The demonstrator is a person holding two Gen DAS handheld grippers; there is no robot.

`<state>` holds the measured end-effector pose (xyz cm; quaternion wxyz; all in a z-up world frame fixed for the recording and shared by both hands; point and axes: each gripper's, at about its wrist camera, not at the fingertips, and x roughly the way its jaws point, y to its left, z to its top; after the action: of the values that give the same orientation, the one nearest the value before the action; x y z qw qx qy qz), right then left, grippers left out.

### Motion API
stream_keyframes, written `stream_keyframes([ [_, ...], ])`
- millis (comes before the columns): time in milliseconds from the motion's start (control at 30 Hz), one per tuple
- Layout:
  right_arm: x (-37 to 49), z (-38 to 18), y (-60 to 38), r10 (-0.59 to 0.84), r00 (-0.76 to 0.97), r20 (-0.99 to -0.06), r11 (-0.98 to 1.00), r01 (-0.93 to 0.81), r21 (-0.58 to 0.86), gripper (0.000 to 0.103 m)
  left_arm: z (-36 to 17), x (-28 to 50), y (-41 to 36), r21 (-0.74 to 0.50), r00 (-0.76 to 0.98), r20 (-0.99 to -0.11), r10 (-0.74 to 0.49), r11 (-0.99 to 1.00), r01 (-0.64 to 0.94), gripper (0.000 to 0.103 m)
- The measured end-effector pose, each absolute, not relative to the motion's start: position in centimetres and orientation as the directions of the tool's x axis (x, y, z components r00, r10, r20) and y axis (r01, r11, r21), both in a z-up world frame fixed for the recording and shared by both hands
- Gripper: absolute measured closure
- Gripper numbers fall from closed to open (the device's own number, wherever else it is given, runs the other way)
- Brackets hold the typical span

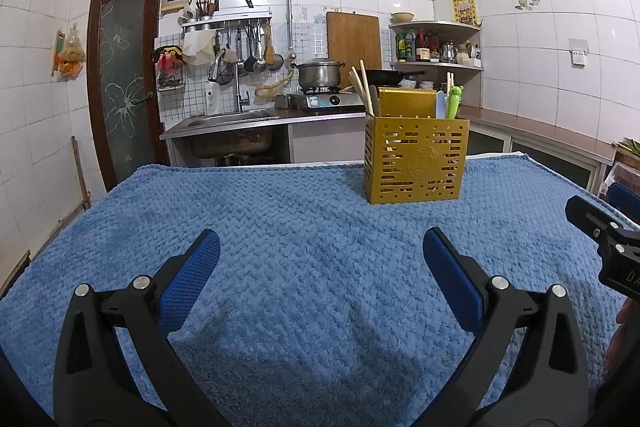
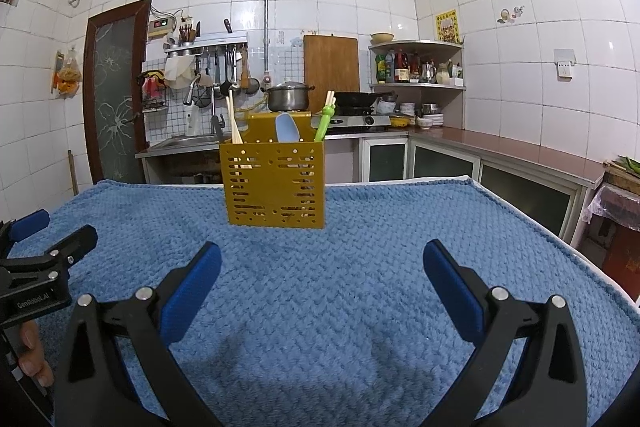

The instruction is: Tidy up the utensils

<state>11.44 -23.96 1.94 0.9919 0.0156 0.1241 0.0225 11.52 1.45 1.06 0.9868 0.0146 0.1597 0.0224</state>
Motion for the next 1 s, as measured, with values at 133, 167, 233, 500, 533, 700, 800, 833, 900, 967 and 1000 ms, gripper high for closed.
stream_keyframes([
  [133,11.44,1.92,-23.96,0.048,0.968,-0.246,0.998,-0.041,0.037,0.004,1.08,11.54,1.48,0.035,0.948,-0.315,0.048,0.999,-0.039,0.005],
  [167,11.45,1.93,-23.95,0.049,0.968,-0.246,0.998,-0.041,0.037,0.004,1.08,11.54,1.48,0.035,0.948,-0.315,0.048,0.999,-0.039,0.005],
  [233,11.44,1.92,-23.95,0.049,0.968,-0.245,0.999,-0.041,0.036,0.004,1.08,11.54,1.47,0.036,0.948,-0.315,0.049,0.999,-0.039,0.005],
  [500,11.44,1.91,-23.91,0.048,0.968,-0.245,0.999,-0.04,0.037,0.004,1.09,11.54,1.55,0.036,0.949,-0.311,0.049,0.999,-0.04,0.005],
  [533,11.44,1.91,-23.91,0.048,0.968,-0.245,0.999,-0.04,0.037,0.004,1.09,11.52,1.55,0.035,0.949,-0.311,0.049,0.999,-0.04,0.005],
  [700,11.45,1.9,-23.9,0.048,0.969,-0.244,0.999,-0.04,0.036,0.004,1.06,11.47,1.64,0.028,0.949,-0.313,0.046,0.999,-0.039,0.005],
  [800,11.45,1.89,-23.92,0.048,0.968,-0.244,0.999,-0.041,0.036,0.004,1.11,11.42,1.65,0.028,0.95,-0.308,0.045,0.999,-0.038,0.005],
  [833,11.45,1.89,-23.91,0.048,0.969,-0.244,0.999,-0.041,0.035,0.004,1.09,11.43,1.64,0.03,0.95,-0.308,0.045,0.999,-0.037,0.005],
  [900,11.45,1.88,-23.91,0.048,0.969,-0.244,0.999,-0.041,0.036,0.004,1.1,11.43,1.6,0.031,0.95,-0.308,0.045,0.999,-0.037,0.005],
  [967,11.45,1.88,-23.91,0.048,0.969,-0.244,0.999,-0.041,0.036,0.004,1.11,11.44,1.59,0.028,0.95,-0.308,0.045,0.999,-0.038,0.005],
  [1000,11.45,1.87,-23.91,0.048,0.969,-0.244,0.999,-0.041,0.036,0.004,1.11,11.44,1.58,0.028,0.95,-0.308,0.045,0.999,-0.038,0.005],
])
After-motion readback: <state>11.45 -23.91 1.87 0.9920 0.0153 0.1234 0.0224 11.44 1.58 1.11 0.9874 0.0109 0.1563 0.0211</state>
